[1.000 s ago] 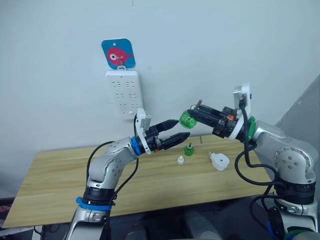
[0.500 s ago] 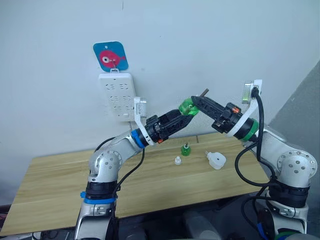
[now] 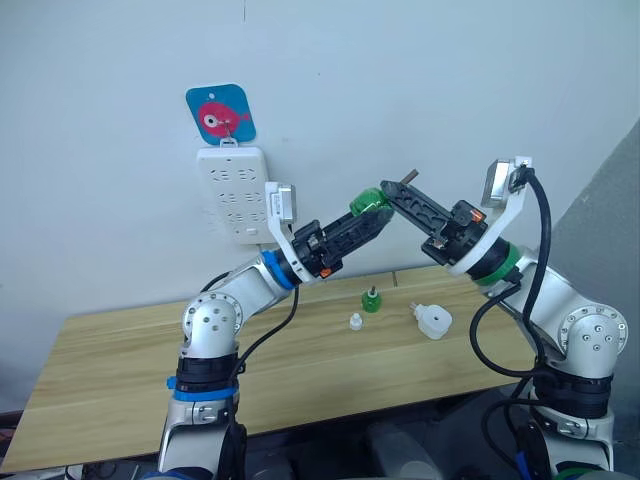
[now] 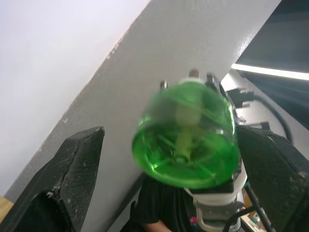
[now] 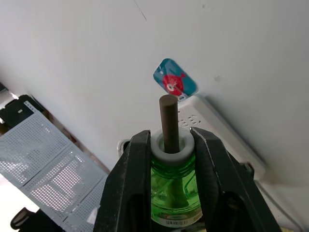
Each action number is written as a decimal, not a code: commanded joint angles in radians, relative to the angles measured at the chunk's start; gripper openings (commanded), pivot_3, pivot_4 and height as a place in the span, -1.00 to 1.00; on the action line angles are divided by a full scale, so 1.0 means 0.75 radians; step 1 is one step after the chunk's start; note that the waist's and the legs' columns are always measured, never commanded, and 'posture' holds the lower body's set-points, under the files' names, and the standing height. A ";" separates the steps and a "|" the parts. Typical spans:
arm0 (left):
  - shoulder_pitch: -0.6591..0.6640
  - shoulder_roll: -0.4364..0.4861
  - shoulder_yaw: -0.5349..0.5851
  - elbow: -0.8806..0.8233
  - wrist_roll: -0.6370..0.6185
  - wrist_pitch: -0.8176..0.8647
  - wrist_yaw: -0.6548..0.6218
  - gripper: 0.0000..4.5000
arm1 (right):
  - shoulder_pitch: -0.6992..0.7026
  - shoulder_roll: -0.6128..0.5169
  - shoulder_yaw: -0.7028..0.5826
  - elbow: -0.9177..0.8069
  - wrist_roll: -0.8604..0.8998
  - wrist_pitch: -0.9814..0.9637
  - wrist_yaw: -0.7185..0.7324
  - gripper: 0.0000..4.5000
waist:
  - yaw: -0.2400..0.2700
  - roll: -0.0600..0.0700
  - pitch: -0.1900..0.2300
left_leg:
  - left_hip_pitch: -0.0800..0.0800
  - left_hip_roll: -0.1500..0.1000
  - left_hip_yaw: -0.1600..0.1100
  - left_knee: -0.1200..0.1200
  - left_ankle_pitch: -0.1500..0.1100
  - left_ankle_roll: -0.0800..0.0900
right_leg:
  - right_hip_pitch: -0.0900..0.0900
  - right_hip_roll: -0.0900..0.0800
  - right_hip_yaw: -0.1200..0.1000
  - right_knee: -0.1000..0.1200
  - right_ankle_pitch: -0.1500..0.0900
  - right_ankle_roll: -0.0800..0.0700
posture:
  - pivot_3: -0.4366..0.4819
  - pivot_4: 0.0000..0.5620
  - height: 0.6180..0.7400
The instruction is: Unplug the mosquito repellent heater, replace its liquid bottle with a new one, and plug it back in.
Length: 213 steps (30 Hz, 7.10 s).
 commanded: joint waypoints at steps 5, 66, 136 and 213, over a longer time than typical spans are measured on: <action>-0.016 0.006 0.023 -0.058 -0.085 0.011 0.033 1.00 | 0.014 -0.033 0.021 -0.047 0.082 -0.100 -0.029 -0.63 | 0.002 0.000 0.000 | 0.000 0.000 0.000 0.000 0.000 0.000 | 0.000 0.000 0.000 0.000 0.000 0.000 | -0.56 -0.91 1.00; 0.235 0.632 -0.109 -0.060 0.351 -0.152 -0.448 0.04 | 0.043 -1.015 0.614 -0.085 -1.127 0.053 0.823 0.92 | 0.024 -0.001 0.053 | 0.004 0.004 0.006 -0.008 -0.001 0.001 | 0.002 0.004 0.005 -0.015 -0.003 -0.001 | -0.58 -0.41 1.00; 0.505 0.574 -0.191 -0.313 0.576 -0.367 -0.466 0.04 | -0.500 -0.636 0.880 1.017 -2.288 0.017 1.644 0.32 | 0.148 -0.024 0.260 | -0.002 0.001 0.025 -0.004 -0.002 0.001 | -0.005 -0.003 0.025 -0.021 0.006 0.013 | -0.37 -0.21 1.00; -0.131 0.653 -0.227 -0.093 0.472 -0.133 -0.844 0.04 | -0.086 -0.840 0.138 0.103 0.380 0.320 0.404 0.32 | 0.036 -0.012 0.151 | -0.015 0.000 0.013 0.003 -0.001 0.001 | -0.009 -0.001 0.014 -0.019 0.011 0.011 | -0.53 -0.61 1.00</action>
